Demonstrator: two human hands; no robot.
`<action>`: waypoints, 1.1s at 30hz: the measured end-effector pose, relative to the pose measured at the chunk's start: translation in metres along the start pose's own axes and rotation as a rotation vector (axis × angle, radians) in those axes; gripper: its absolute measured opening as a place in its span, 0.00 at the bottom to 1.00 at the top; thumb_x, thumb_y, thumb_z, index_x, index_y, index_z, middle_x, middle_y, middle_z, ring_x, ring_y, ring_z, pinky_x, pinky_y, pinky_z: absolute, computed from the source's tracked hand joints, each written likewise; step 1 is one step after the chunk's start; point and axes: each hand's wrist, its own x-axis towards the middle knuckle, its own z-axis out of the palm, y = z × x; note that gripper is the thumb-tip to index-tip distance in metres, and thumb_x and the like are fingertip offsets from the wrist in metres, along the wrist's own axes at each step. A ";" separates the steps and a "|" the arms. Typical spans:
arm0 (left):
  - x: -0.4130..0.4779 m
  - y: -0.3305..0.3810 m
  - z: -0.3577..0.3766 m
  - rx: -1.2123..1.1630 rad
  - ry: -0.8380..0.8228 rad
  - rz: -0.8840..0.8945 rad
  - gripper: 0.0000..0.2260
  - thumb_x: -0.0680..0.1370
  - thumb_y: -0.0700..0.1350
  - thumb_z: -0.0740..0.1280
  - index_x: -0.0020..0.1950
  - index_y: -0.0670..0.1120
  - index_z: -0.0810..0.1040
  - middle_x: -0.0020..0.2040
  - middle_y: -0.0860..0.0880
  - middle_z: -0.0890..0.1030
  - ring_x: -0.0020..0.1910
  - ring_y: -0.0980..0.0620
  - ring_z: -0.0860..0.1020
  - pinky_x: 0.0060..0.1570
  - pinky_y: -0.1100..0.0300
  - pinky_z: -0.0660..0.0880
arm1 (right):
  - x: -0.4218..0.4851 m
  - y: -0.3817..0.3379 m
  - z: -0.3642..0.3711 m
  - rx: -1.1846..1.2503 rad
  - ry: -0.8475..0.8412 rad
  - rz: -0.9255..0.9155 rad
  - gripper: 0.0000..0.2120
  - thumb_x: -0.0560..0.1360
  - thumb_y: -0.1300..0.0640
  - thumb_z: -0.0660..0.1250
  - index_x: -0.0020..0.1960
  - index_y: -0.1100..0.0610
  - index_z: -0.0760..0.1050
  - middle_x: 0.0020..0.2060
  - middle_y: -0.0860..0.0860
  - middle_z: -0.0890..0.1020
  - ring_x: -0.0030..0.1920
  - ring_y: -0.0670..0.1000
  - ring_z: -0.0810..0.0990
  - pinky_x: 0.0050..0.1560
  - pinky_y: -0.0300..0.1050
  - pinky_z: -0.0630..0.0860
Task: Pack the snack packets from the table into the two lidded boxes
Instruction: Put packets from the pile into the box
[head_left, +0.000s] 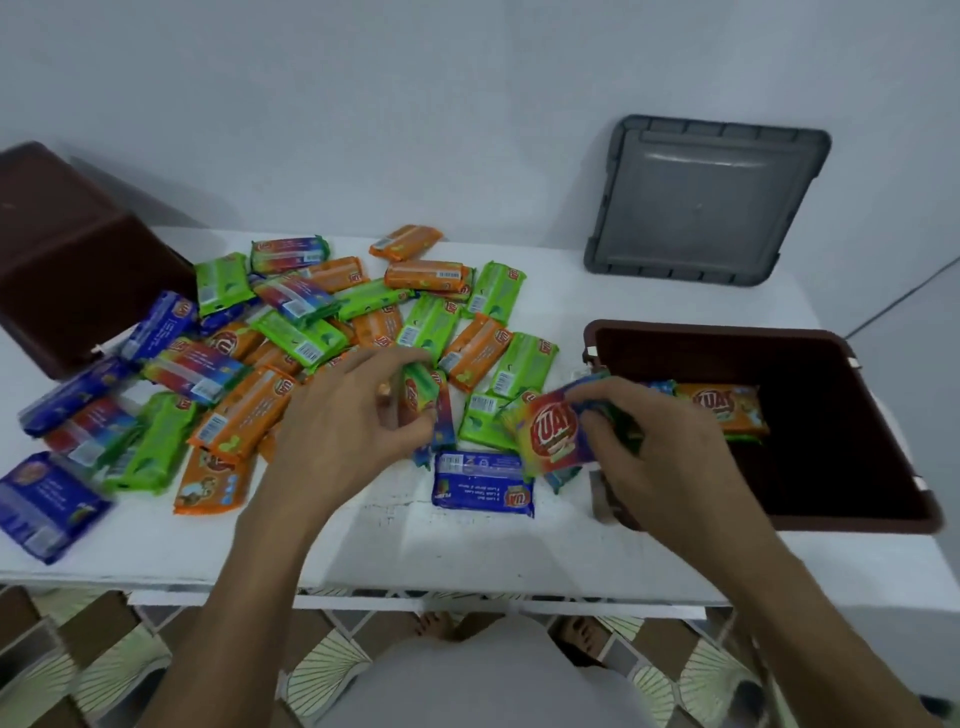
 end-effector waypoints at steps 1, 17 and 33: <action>0.000 0.006 -0.001 -0.079 0.027 -0.005 0.22 0.70 0.56 0.73 0.63 0.63 0.73 0.61 0.59 0.77 0.49 0.61 0.81 0.41 0.62 0.80 | 0.002 0.008 -0.012 0.085 0.002 0.037 0.08 0.78 0.55 0.66 0.56 0.49 0.80 0.45 0.32 0.77 0.49 0.32 0.79 0.38 0.32 0.80; 0.024 0.105 0.111 -1.181 -0.018 -0.090 0.25 0.76 0.27 0.65 0.69 0.46 0.72 0.65 0.49 0.75 0.59 0.48 0.79 0.47 0.54 0.81 | 0.049 0.168 -0.069 0.627 -0.206 0.439 0.18 0.77 0.67 0.66 0.65 0.54 0.76 0.58 0.57 0.80 0.53 0.52 0.84 0.47 0.47 0.84; 0.023 0.123 0.127 -1.139 0.053 -0.151 0.25 0.76 0.29 0.66 0.69 0.49 0.72 0.64 0.57 0.76 0.62 0.49 0.78 0.47 0.56 0.81 | 0.072 0.178 -0.046 -0.017 -0.216 0.044 0.15 0.79 0.52 0.65 0.66 0.47 0.75 0.46 0.46 0.78 0.49 0.49 0.81 0.45 0.40 0.76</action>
